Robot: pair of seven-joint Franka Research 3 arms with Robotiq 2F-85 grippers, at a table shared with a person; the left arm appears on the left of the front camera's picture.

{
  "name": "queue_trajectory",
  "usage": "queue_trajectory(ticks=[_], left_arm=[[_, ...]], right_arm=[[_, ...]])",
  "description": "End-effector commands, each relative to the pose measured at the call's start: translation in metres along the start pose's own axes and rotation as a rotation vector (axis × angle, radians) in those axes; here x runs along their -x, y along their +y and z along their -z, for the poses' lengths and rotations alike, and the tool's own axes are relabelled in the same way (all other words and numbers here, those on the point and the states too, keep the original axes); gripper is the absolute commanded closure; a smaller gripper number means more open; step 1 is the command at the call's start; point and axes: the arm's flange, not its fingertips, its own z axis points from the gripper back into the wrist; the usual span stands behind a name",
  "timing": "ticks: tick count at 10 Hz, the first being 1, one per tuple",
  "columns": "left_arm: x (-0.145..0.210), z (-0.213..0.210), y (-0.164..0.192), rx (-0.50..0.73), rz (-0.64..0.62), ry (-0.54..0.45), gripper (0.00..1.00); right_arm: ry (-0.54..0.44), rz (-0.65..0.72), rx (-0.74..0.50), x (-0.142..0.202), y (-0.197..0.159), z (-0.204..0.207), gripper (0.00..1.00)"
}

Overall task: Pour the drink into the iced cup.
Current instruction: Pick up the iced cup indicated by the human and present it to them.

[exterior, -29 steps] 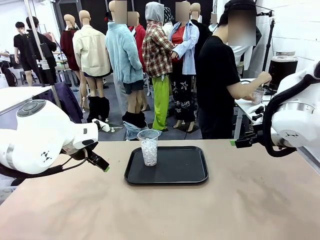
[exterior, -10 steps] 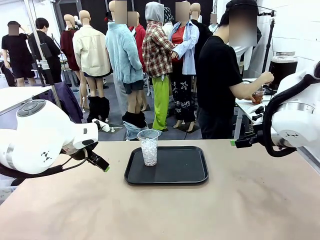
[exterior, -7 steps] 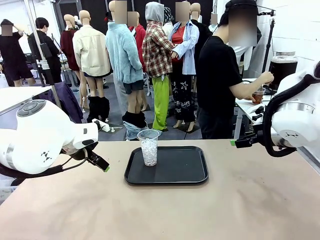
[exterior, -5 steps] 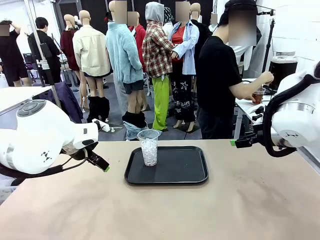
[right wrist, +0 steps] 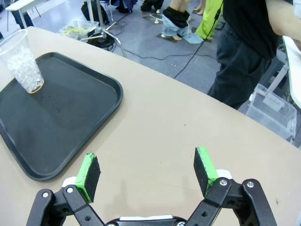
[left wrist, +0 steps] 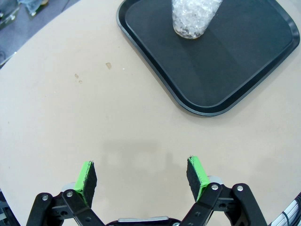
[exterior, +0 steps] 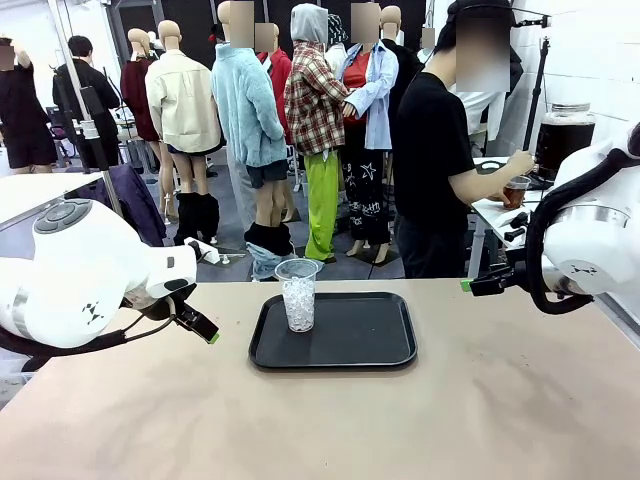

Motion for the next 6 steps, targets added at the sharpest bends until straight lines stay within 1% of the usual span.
queue_trajectory(ticks=[1,6], left_arm=[[0.0006,-0.0007,0.0017,0.0,-0.005,-0.002,0.0],[0.0006,-0.0007,0.0017,0.0,-0.005,-0.002,0.0]], right_arm=[[-0.003,-0.007,-0.002,0.0008,0.0006,-0.0025,0.0],[-0.003,-0.007,-0.002,0.0008,0.0006,-0.0025,0.0]])
